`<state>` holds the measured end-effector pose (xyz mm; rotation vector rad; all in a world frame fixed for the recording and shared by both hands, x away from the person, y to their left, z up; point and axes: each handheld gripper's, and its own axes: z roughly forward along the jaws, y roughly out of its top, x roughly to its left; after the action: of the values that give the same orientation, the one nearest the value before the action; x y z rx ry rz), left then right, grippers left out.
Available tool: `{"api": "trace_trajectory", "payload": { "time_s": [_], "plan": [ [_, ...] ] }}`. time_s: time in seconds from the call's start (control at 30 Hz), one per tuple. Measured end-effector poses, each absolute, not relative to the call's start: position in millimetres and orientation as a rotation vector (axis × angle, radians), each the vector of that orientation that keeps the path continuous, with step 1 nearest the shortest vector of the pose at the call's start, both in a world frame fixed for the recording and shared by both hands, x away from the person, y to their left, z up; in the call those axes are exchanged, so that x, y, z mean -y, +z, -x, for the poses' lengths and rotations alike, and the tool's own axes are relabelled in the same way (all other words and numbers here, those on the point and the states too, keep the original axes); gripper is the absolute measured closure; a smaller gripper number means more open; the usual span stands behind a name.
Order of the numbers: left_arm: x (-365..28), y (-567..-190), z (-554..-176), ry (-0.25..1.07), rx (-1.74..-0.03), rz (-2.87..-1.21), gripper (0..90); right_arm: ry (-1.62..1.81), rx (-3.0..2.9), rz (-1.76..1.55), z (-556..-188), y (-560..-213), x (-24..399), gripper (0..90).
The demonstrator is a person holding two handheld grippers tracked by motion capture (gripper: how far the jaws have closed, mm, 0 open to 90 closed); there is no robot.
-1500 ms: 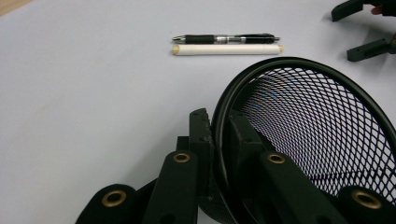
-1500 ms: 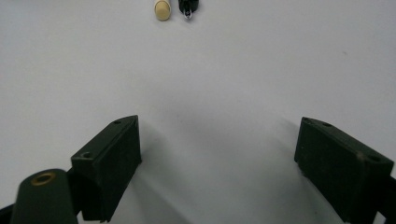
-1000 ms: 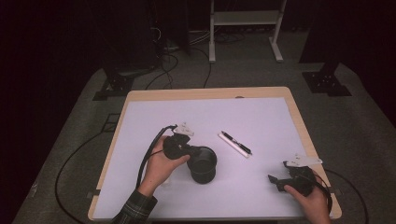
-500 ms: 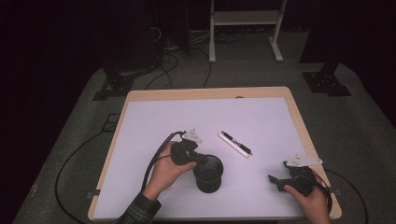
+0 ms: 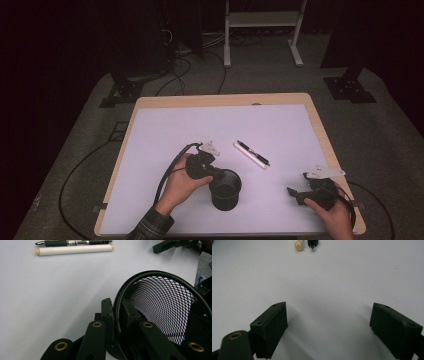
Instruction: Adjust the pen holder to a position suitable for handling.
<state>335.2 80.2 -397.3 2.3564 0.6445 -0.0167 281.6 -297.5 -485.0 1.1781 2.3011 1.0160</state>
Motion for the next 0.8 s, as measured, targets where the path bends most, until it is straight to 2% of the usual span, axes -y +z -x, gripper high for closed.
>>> {"api": "trace_trajectory", "payload": {
  "time_s": [0.47, 0.8],
  "plan": [
    [-77.4, -398.0, -333.7, -0.001, -0.638, -2.36, 80.9, 1.016, -2.301, -1.178, -281.6, -485.0, 297.4, 13.5],
    [-84.6, -391.9, -333.8, -0.012, -0.626, -2.316, 66.3, 1.016, -2.301, -1.178, -281.6, -485.0, 297.5, 13.5]
  ]
}}
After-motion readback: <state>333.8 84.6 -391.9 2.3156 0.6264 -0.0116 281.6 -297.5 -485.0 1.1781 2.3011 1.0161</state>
